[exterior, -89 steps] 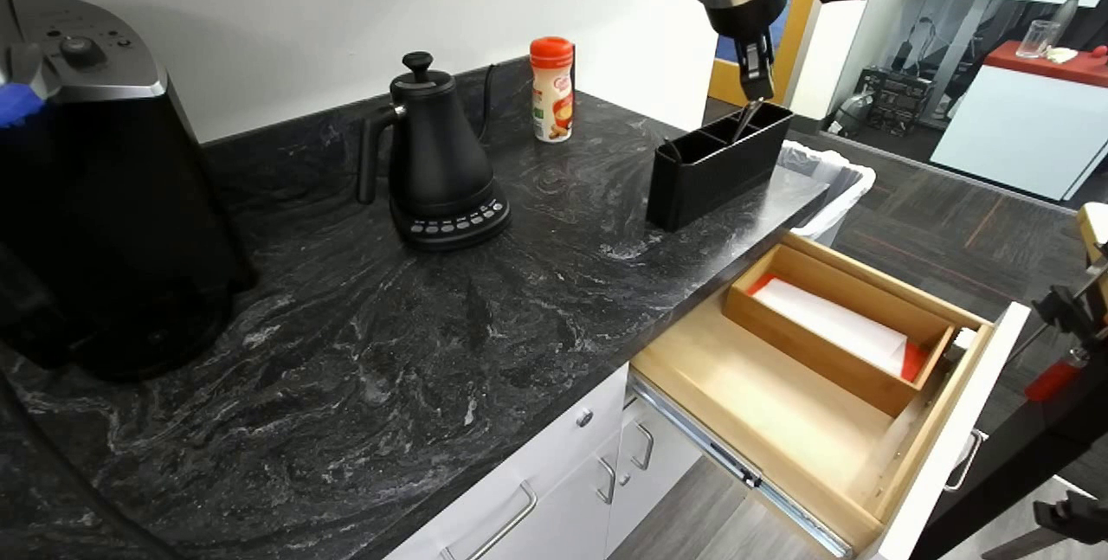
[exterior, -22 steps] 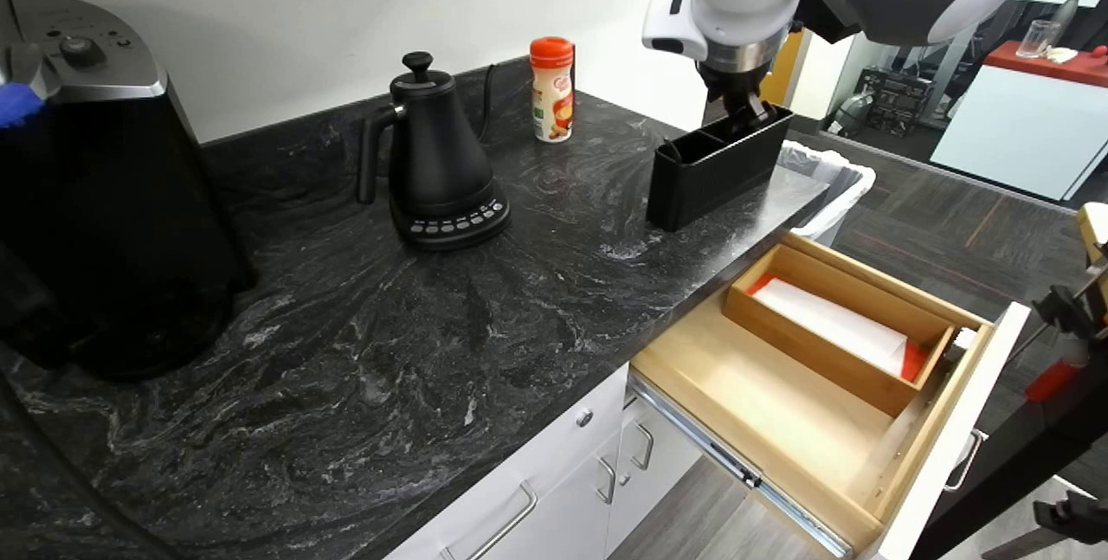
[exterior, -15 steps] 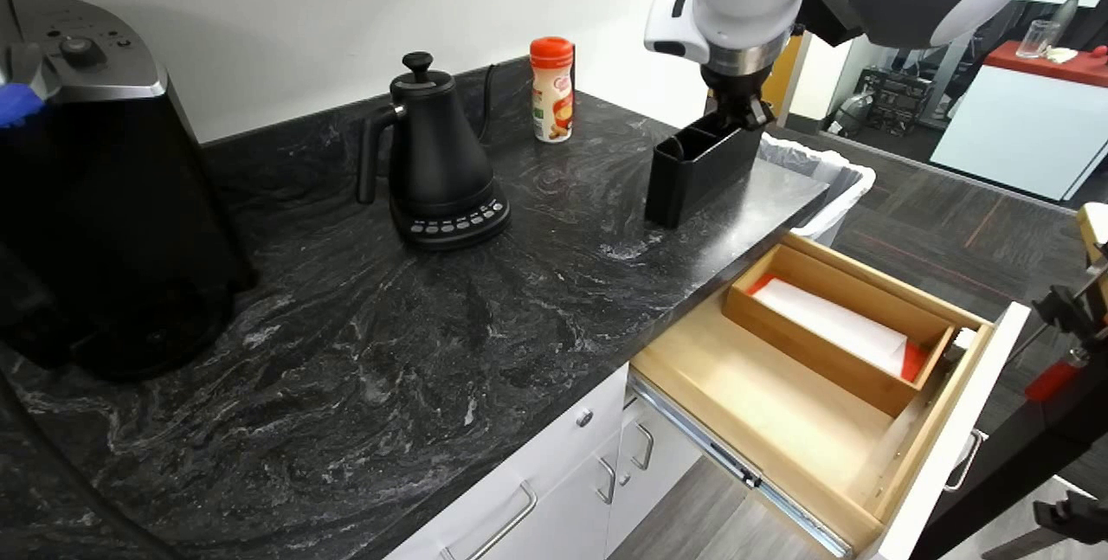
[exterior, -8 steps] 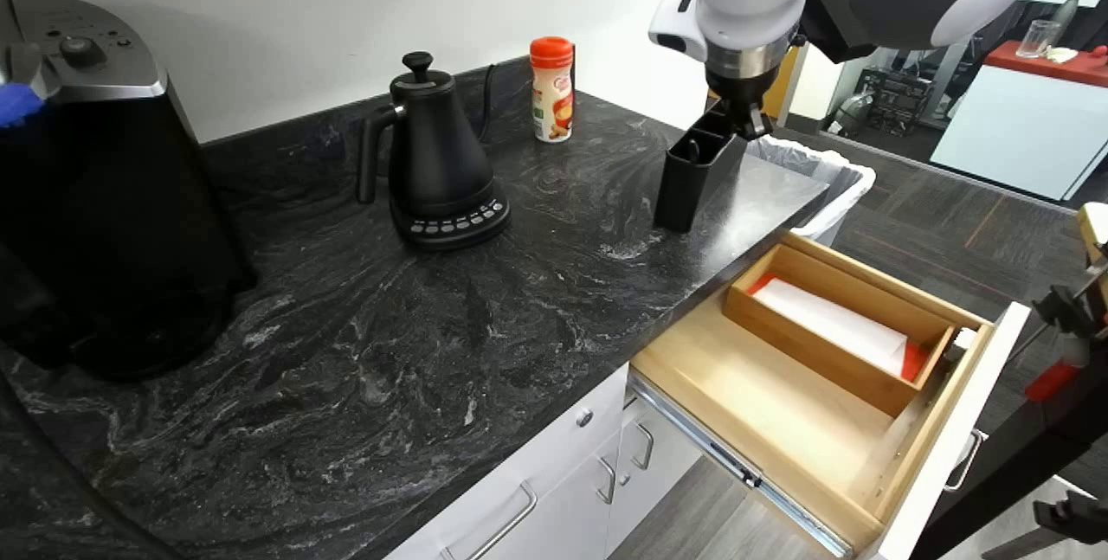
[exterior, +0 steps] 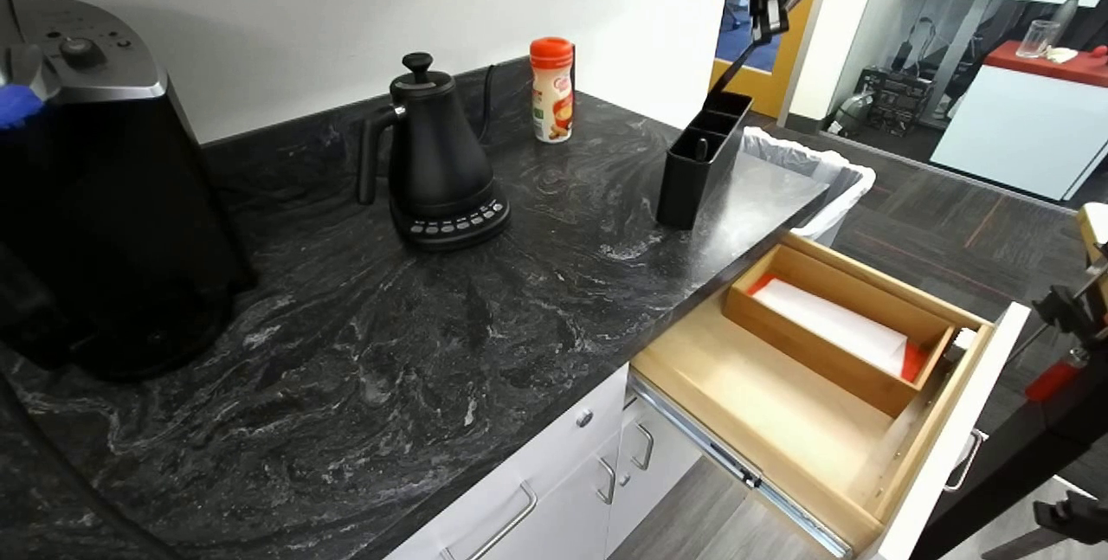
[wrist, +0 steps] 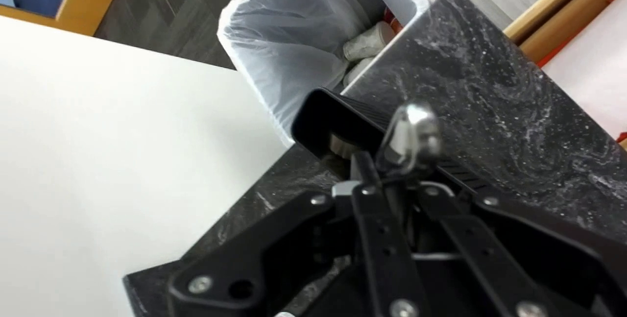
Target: Take the butter knife out of the cutlery holder and put it in the open drawer on the right
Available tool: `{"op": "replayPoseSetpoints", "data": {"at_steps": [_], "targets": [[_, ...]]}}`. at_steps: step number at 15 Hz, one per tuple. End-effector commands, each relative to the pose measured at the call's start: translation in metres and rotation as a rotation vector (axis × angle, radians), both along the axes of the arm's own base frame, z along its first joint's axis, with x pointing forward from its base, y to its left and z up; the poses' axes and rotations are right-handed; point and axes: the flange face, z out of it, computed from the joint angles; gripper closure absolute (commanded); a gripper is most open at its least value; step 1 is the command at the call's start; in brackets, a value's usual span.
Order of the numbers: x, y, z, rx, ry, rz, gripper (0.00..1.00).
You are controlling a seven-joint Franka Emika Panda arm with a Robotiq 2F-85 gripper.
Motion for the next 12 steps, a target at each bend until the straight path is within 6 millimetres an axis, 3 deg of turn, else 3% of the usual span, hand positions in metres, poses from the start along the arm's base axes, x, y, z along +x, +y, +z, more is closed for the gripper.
{"op": "replayPoseSetpoints", "data": {"at_steps": [1,5,8,12], "targets": [[-0.007,-0.017,0.057,-0.028,-0.016,-0.055,0.97],[-0.018,-0.03,0.094,-0.004,0.032,-0.141,0.97],[-0.029,-0.032,0.105,0.07,0.074,-0.194,0.97],[-0.05,-0.025,0.119,0.297,0.134,-0.264,0.97]]}}
